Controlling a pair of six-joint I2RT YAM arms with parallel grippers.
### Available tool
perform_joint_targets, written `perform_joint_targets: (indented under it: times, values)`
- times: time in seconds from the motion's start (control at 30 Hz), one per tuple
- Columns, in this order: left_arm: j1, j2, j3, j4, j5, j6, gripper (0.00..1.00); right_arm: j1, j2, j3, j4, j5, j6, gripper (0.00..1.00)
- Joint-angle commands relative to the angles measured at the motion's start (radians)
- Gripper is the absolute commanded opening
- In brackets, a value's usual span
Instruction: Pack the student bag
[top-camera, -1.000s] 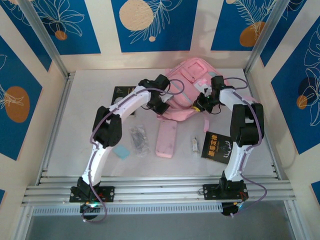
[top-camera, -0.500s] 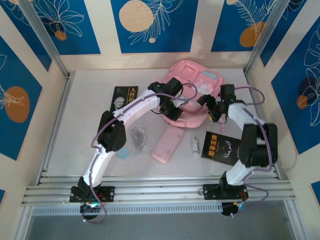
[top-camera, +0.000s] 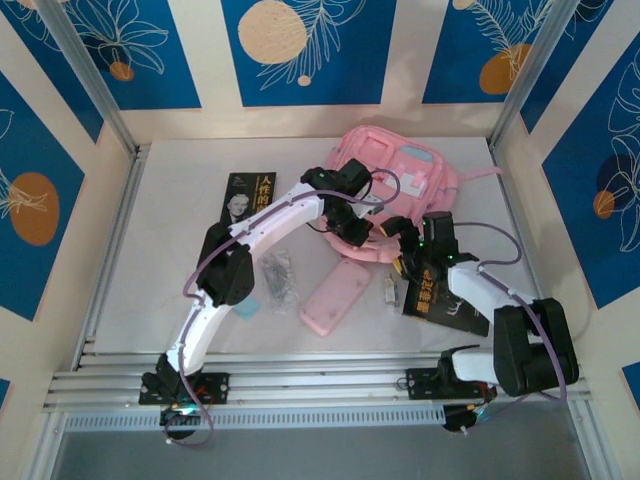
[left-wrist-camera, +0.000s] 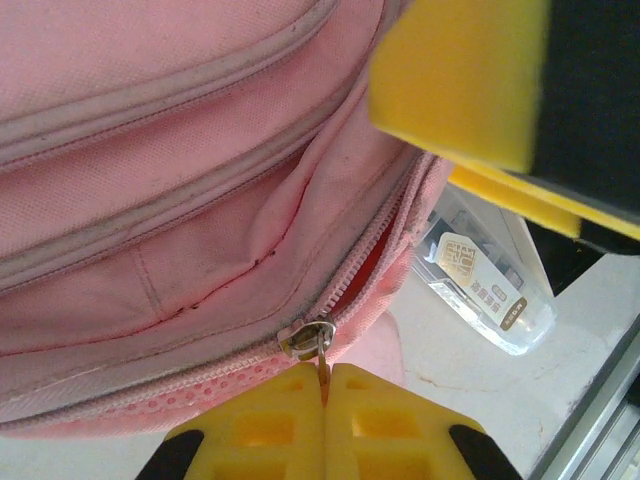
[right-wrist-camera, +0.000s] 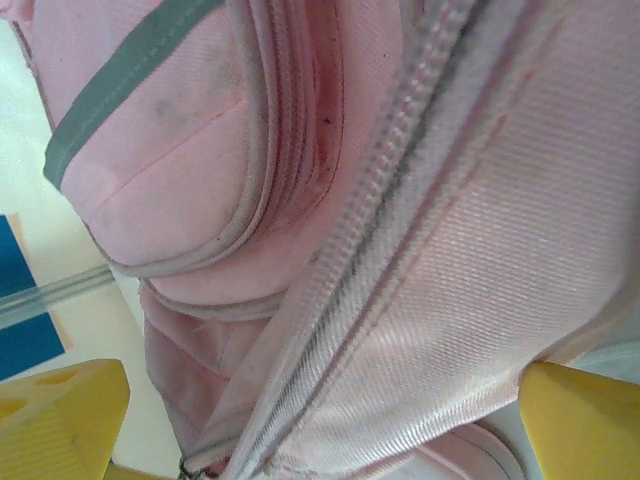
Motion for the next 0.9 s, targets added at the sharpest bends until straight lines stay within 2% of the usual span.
perform_joint_targets:
  times: [0.0,0.07,0.1,0.13,0.2,0.23,0.53,0.77,0.87]
  values:
    - [-0.017,-0.054,0.024,0.025,0.043,-0.015,0.0,0.032,0.081,0.001,0.133,0.044,0.101,0.96]
    - [-0.016,-0.057,0.02,0.026,0.041,-0.009,0.0,0.04,0.132,0.011,0.169,0.047,0.108,0.86]
    - [-0.017,-0.061,0.016,0.025,0.036,-0.005,0.0,0.042,0.149,0.012,0.195,0.046,0.108,0.7]
    - [-0.015,-0.063,0.008,0.023,0.029,0.001,0.0,0.041,0.156,0.013,0.207,0.045,0.108,0.48]
    - [-0.01,-0.072,-0.009,0.015,0.01,0.014,0.0,0.034,0.141,0.016,0.192,0.046,0.083,0.13]
    - [-0.004,-0.076,-0.022,0.011,-0.008,0.022,0.0,0.027,0.121,0.021,0.165,0.043,0.061,0.0]
    - [0.086,-0.086,-0.113,-0.08,-0.182,0.11,0.0,-0.046,-0.075,0.146,-0.205,0.056,-0.372,0.0]
    - [0.198,-0.06,-0.117,-0.056,-0.232,0.123,0.0,-0.082,-0.092,0.251,-0.354,0.01,-0.612,0.0]
    - [0.21,-0.064,-0.108,-0.037,-0.214,0.122,0.0,-0.102,-0.071,0.295,-0.387,-0.014,-0.681,0.0]
